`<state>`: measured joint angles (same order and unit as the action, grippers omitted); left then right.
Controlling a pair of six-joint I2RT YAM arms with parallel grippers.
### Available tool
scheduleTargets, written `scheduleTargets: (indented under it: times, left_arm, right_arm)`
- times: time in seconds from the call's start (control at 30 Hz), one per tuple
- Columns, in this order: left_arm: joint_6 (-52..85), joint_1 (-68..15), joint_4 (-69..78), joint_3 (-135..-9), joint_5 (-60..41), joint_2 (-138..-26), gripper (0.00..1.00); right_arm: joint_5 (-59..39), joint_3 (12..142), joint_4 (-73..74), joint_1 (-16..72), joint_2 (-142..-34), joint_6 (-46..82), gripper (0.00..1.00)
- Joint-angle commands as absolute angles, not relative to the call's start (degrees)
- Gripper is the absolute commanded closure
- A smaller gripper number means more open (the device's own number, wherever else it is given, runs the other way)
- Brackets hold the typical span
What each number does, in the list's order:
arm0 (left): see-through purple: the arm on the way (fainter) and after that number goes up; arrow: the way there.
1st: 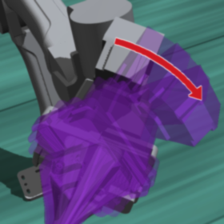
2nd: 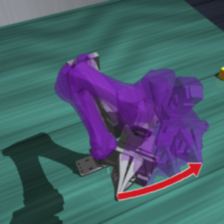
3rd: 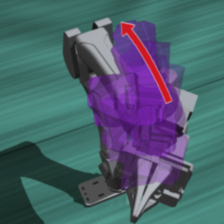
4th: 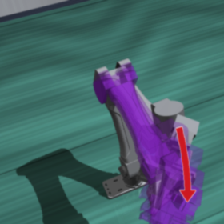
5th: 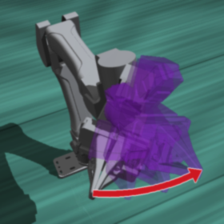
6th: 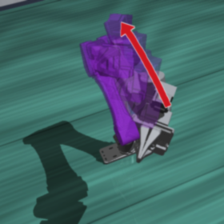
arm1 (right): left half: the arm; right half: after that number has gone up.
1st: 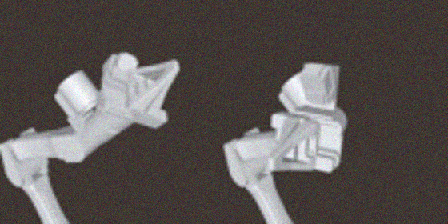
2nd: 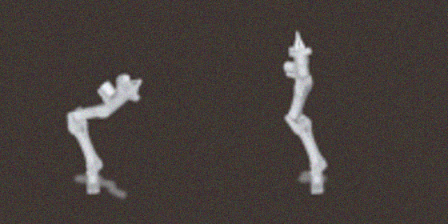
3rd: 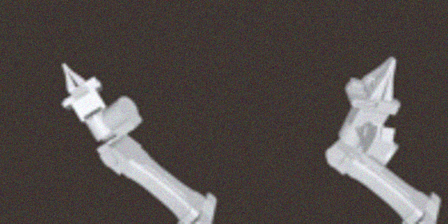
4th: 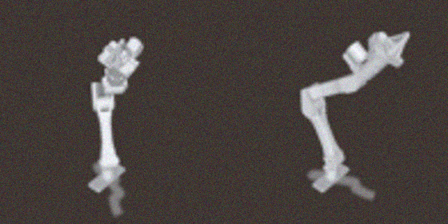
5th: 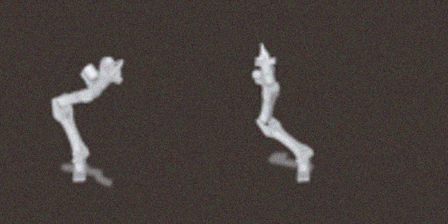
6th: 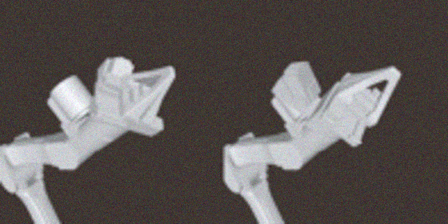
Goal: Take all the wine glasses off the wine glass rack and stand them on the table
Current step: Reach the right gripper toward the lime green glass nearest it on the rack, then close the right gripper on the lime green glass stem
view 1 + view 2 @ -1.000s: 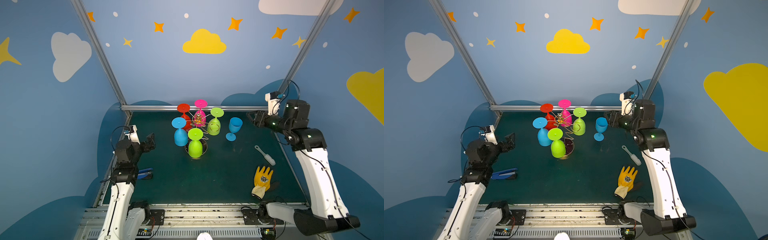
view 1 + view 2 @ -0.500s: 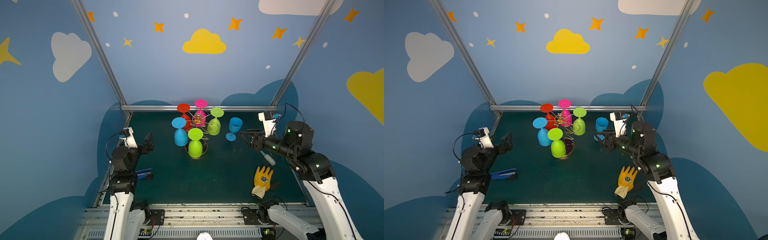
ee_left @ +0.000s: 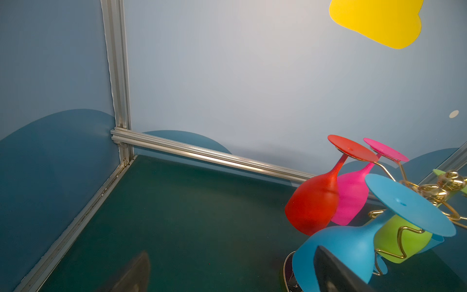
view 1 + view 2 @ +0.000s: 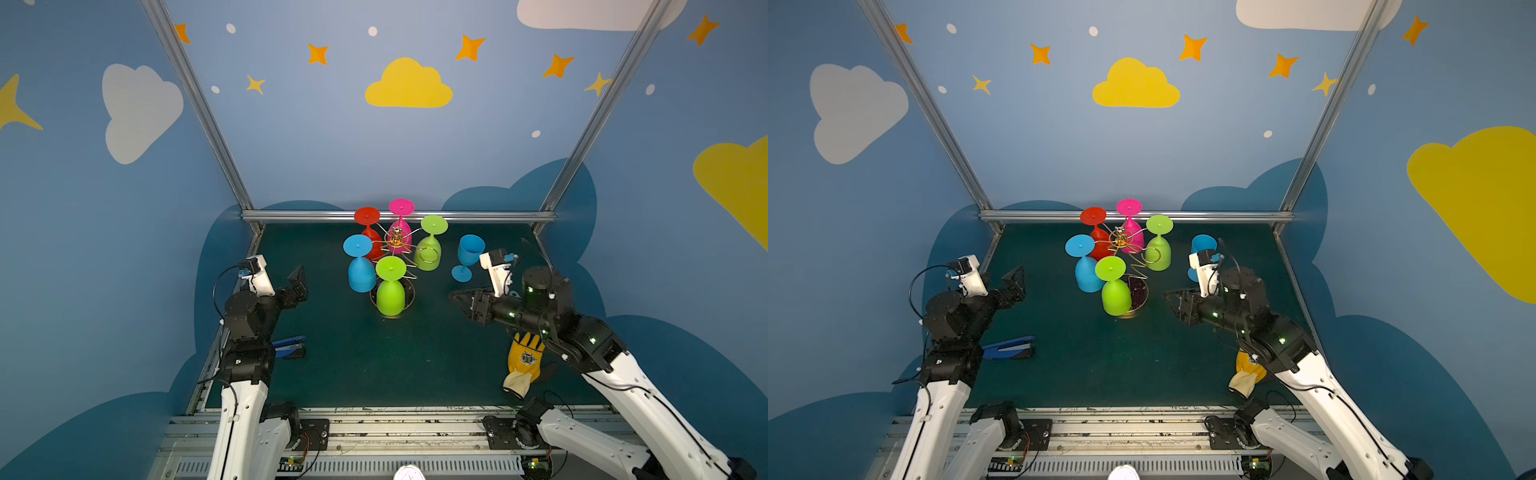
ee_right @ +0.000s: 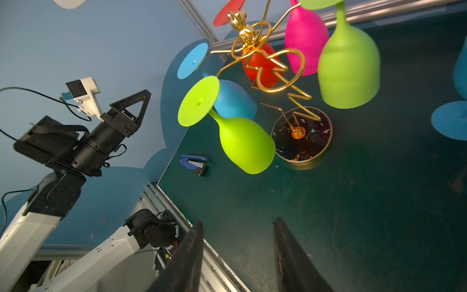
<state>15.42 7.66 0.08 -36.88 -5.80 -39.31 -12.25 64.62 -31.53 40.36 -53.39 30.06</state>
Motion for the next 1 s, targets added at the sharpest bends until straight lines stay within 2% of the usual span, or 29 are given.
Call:
scheduleTargets:
  times: [0.0,0.53,0.97]
  left_arm:
    - [16.01,7.93,0.79,-37.33,-6.14,-39.17,0.00]
    - [16.23,7.91,0.61,-37.44,-5.80,-39.25,0.00]
    - [16.23,7.91,0.62,-37.34,-5.63,-39.14,0.00]
  right_arm:
    - [-7.84,66.45,-26.21,44.07,-57.83,31.30,0.55]
    - [-8.06,70.48,-13.87,46.03,-68.90,38.07,0.48]
    - [-12.09,73.56,-10.79,44.91,-76.23,42.29,0.47]
